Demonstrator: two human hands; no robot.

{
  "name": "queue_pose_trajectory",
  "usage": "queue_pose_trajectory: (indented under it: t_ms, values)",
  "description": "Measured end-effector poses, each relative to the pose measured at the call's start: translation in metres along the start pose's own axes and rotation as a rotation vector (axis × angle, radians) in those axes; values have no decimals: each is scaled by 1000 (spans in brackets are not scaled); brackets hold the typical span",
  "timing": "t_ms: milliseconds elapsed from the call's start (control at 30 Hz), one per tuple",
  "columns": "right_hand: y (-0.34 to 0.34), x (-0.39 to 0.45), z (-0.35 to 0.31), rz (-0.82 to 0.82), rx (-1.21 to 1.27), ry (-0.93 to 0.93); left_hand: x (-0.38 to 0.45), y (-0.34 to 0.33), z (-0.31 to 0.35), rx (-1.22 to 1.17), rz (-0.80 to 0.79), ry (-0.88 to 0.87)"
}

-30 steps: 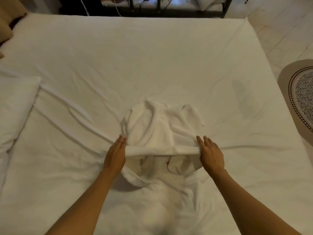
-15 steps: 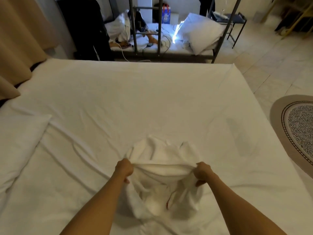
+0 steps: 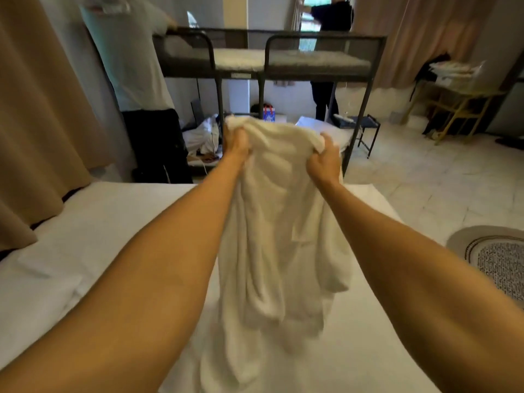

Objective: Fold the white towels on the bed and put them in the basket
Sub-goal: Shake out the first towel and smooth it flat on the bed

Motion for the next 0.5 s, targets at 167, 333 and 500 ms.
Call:
queue_pose_trajectory:
  t_ms: [167,333,500]
  values:
    - [18,41,-71,104,-166,326,3,-1,88,176,137,-448]
    - [13,15,-19,22,-371,363,-1,32,22,284,127,-361]
    - [10,-32,84,-226,-677,383,-36,88,-99,772,-15,-224]
Point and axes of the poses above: each hand's wrist, its own x-axis towards the middle knuckle, its own y-axis out of the back of the hand, z = x × y, the point moved 1 cm from there along x, towards the middle knuckle, and after that the axes turned 9 degrees about z, right-handed, at the moved point
